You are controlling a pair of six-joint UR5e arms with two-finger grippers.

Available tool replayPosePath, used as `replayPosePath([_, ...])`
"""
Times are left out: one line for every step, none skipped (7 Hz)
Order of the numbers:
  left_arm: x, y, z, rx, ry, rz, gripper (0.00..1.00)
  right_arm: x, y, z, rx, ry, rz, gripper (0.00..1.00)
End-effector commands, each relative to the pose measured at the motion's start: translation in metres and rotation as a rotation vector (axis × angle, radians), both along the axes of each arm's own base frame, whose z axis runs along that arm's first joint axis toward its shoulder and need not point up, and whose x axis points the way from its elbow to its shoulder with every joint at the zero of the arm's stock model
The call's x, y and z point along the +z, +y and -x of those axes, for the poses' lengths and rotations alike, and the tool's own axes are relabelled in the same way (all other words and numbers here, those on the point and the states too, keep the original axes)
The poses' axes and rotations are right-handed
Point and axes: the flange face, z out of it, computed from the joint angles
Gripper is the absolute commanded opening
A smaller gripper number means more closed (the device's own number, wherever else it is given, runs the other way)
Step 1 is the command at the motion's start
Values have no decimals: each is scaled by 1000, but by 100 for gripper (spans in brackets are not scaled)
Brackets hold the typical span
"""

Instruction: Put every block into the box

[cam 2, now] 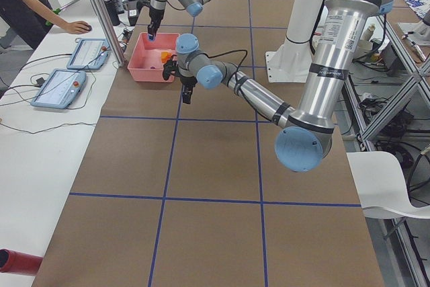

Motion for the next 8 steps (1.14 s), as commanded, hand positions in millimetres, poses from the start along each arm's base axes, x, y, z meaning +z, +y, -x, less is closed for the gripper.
replayPosePath([-1,3,1,5,4,1,100,-29,46,78,15,30,-7,0])
replayPosePath([-1,4,1,5,6,1,100,-33,59,92,14,35,-19,9])
replayPosePath([-1,4,1,5,6,1,100,-34,62,95,12,33,-18,93])
replayPosePath([2,5,1,6,4,7,100,-32,58,91,21,33,-7,99])
replayPosePath([18,18,10,8,-9,21,100,-35,42,72,7,29,26,99])
replayPosePath([28,35,20,22,-20,15,100,-44,23,42,-53,18,65,99])
replayPosePath([47,57,33,48,-44,7,100,-56,10,8,-102,36,87,99])
replayPosePath([65,83,50,92,-68,-19,100,-67,8,-31,-154,82,93,99])
